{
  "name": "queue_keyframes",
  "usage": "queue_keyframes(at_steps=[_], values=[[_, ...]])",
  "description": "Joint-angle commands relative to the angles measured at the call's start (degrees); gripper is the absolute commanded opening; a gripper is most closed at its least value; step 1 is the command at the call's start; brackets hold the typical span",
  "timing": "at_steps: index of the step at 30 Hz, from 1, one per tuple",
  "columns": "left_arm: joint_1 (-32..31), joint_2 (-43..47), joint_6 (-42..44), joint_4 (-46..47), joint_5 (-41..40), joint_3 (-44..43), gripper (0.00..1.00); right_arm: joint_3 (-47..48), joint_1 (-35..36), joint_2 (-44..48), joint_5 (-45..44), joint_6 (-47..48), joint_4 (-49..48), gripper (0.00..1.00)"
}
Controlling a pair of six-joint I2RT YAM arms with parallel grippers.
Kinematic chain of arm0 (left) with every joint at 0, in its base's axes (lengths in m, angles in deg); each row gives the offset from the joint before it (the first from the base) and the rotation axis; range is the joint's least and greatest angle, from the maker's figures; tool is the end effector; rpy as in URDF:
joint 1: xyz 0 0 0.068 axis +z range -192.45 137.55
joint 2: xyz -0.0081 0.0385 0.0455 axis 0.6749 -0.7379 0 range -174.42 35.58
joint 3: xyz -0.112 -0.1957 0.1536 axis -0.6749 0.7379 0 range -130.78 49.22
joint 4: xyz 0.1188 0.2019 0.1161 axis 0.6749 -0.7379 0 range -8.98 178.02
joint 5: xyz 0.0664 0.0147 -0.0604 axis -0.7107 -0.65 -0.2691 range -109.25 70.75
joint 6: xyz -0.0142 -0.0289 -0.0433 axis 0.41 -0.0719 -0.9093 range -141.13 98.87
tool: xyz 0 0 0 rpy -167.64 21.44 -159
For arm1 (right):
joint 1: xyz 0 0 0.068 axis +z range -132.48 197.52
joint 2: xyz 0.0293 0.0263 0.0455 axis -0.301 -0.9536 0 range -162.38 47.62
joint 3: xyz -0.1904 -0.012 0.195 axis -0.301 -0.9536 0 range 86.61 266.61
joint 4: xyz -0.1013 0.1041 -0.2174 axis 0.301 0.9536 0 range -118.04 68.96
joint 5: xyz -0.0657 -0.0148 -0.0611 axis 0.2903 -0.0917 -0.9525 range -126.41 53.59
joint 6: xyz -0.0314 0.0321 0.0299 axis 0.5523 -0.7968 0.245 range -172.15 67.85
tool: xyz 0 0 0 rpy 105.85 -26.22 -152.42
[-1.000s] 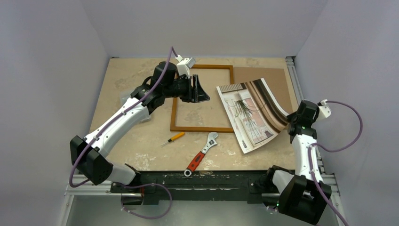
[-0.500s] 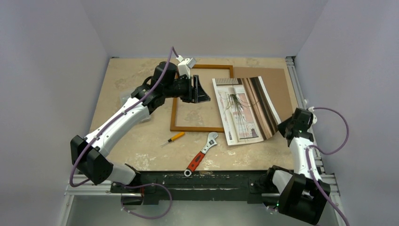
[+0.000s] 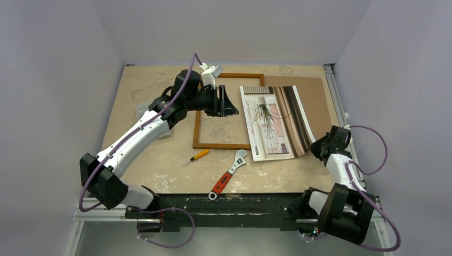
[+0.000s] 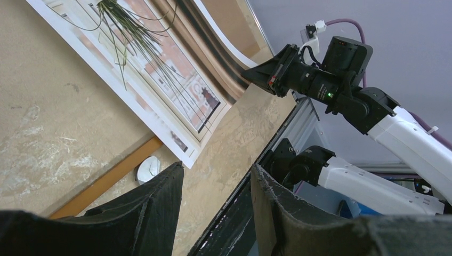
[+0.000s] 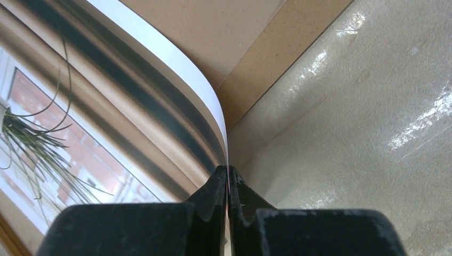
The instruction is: Take the photo out of the frame
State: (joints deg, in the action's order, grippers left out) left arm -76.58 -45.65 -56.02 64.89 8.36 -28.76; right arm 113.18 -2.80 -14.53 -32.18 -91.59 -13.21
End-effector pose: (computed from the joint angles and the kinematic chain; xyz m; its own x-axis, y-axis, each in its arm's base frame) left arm 0.2575 -0.1946 0.3735 -0.7827 -0.0817 -0.6170 0.4793 0.5532 -0.6814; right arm 0.1891 -0.0671 0.1687 -0.3662 0.8112 -0.4559 0.6925 0.5648 0.4487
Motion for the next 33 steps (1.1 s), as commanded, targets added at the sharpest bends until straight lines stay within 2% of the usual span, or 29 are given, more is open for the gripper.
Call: queue_keyframes(at_steps=[1, 8, 19, 25, 30, 33], values=[[0.27, -0.17, -0.14, 2.81, 0.68, 0.36, 0.47, 0.18, -0.25, 3.3, -1.2, -0.97, -2.29, 0.0], [0.27, -0.22, -0.18, 2.92, 0.78, 0.36, 0.47, -0.22, -1.76, 8.63, -8.9, -6.16, -2.57, 0.0], [0.15, -0.25, -0.17, 3.01, 0.77, 0.54, 0.48, 2.94, -3.97, 2.08, -18.29, -3.74, -9.58, 0.0], [0.15, -0.8, -0.09, 2.99, 0.6, 0.54, 0.47, 3.93, -8.72, 0.04, -18.15, -3.99, -12.04, 0.0], [0.17, -1.3, -0.13, 2.98, 0.68, 0.54, 0.47, 5.64, -9.13, -3.4, -18.2, -3.14, -14.48, 0.0], [0.17, -1.59, -0.13, 2.88, 0.77, 0.51, 0.47, 5.67, -9.13, -5.92, -14.48, -2.14, -18.59, 0.0]])
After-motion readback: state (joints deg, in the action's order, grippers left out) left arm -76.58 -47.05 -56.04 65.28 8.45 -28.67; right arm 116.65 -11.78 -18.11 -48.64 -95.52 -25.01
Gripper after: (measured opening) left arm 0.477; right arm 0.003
